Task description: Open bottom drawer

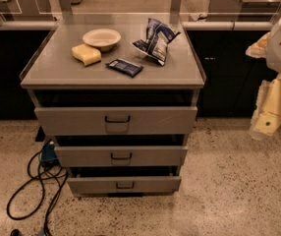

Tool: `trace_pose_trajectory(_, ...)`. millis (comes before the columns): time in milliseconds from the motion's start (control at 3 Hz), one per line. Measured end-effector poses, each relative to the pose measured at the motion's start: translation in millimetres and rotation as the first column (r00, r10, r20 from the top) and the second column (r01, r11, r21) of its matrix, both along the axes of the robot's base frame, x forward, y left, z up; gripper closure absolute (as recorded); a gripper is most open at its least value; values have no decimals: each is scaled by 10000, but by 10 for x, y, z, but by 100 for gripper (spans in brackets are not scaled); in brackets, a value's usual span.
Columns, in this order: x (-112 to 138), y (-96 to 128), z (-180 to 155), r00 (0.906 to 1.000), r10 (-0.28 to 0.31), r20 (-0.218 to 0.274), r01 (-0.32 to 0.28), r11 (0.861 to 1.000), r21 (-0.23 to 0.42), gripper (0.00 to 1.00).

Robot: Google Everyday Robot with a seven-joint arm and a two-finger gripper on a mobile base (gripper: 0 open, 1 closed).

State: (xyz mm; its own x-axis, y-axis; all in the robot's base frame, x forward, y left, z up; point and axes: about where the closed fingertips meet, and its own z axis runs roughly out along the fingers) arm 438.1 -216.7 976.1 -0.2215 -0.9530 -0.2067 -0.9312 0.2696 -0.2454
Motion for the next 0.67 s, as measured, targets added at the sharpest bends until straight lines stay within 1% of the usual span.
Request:
trace_pose_trajectory(333, 0, 0, -1, 10000, 0, 0, 0, 10000, 1, 0)
trace_pose_trajectory(667, -30, 18, -142, 10000, -58, -15, 58, 9999, 135, 0)
